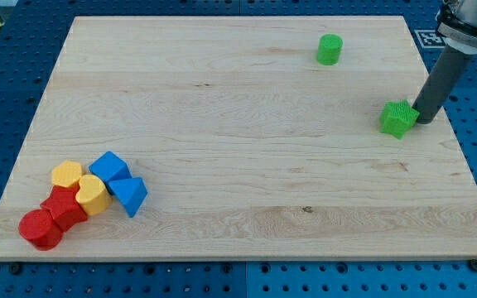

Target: Slide the green star to the vertical bottom of the green circle

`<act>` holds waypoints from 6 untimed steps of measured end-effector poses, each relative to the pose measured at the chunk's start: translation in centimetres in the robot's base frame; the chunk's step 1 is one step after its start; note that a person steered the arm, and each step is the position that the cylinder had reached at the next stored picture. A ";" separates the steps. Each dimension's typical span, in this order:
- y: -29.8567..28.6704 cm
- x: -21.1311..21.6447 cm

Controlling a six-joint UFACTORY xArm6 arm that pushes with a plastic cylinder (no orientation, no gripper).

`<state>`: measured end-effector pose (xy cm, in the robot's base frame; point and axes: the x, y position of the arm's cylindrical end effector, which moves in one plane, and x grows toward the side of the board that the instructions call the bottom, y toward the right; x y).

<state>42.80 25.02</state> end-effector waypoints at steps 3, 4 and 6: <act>1.0 3.5; -2.3 2.8; -8.4 -0.1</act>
